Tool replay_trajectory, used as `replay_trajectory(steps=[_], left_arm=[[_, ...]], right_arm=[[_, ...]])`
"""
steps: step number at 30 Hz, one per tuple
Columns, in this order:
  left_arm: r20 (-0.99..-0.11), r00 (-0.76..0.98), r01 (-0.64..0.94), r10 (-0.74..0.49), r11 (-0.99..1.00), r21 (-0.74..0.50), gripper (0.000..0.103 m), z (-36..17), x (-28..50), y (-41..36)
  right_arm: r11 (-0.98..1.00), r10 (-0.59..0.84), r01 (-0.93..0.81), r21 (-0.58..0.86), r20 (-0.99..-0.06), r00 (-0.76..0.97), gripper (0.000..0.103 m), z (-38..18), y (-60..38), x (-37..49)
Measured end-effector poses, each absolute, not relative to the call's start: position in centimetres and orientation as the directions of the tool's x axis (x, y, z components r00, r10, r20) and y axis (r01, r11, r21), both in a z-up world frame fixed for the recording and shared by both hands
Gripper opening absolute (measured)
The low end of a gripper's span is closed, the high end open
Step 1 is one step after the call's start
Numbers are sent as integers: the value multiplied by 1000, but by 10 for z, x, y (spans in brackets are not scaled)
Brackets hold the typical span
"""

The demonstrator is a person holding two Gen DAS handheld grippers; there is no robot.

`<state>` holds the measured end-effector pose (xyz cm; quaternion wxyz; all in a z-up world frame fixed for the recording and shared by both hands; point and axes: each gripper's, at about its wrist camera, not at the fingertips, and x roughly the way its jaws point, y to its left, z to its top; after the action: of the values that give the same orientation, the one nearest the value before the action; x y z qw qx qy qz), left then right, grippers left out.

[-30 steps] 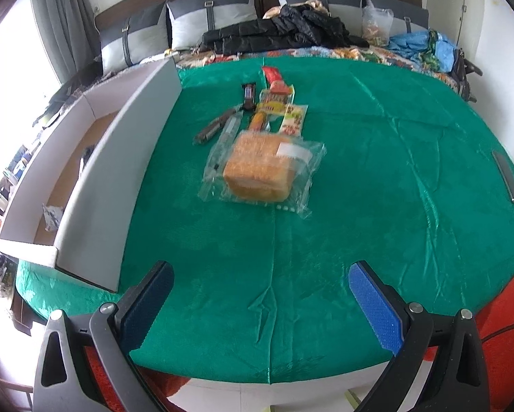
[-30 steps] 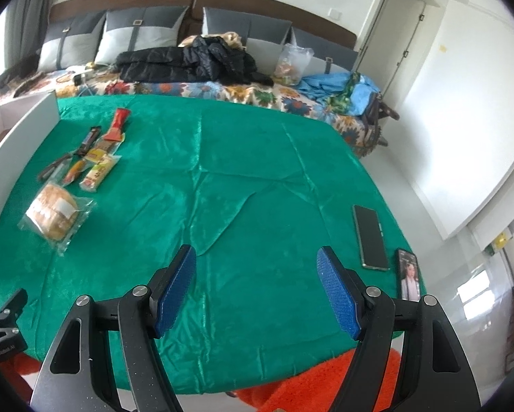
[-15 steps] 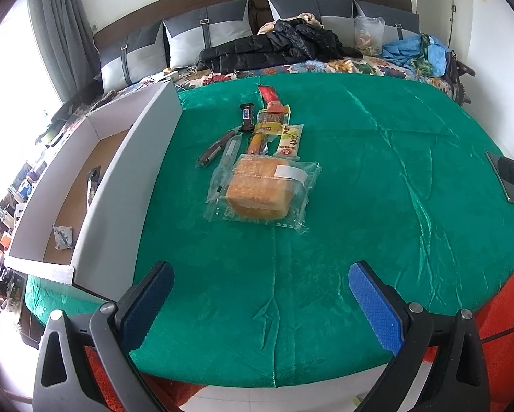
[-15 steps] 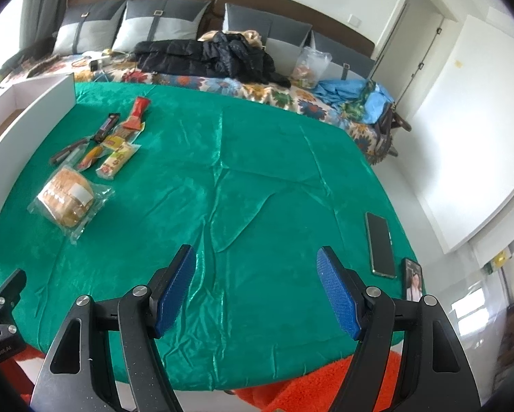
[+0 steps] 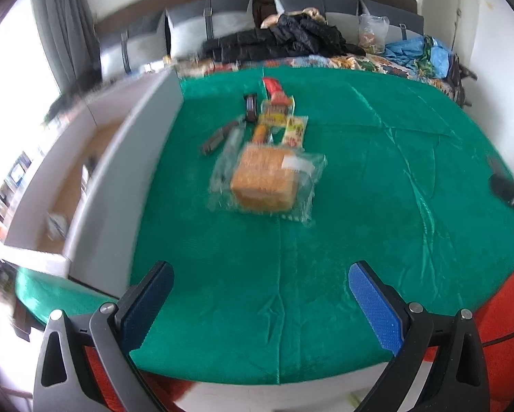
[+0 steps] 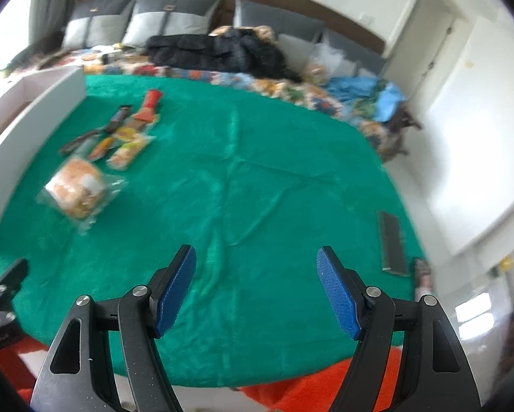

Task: Organize snacks
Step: 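Grasp the bagged bread loaf with the right tool while the left tool grasps a clear stick snack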

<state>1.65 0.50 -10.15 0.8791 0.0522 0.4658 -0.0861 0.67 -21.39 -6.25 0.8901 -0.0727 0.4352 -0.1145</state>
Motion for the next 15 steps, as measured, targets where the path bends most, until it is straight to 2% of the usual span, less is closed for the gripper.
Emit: replay_trajectory(steps=[2, 3, 6, 9, 13, 15], left_arm=[[-842, 503, 192, -195, 975, -111, 101, -113, 22, 27], [-843, 493, 185, -214, 973, -139, 101, -117, 22, 33], [-847, 475, 147, -240, 970, -192, 101, -133, 22, 55], [-848, 474, 139, -238, 971, -195, 101, -141, 18, 66], [-851, 474, 124, -227, 974, -190, 101, -147, 16, 74], [-854, 467, 115, -231, 973, -201, 101, -149, 17, 79]], right_arm=[[990, -140, 74, -121, -777, 614, 76, -71, -212, 11], [999, -27, -3, -36, -788, 615, 76, -81, -207, 20], [975, 181, -208, 83, -838, 515, 76, -110, -183, 56], [929, 242, -365, 66, -853, 462, 76, -127, -151, 93], [888, 254, -459, 37, -871, 420, 76, -138, -107, 144], [844, 285, -535, 41, -879, 381, 84, -143, -86, 167]])
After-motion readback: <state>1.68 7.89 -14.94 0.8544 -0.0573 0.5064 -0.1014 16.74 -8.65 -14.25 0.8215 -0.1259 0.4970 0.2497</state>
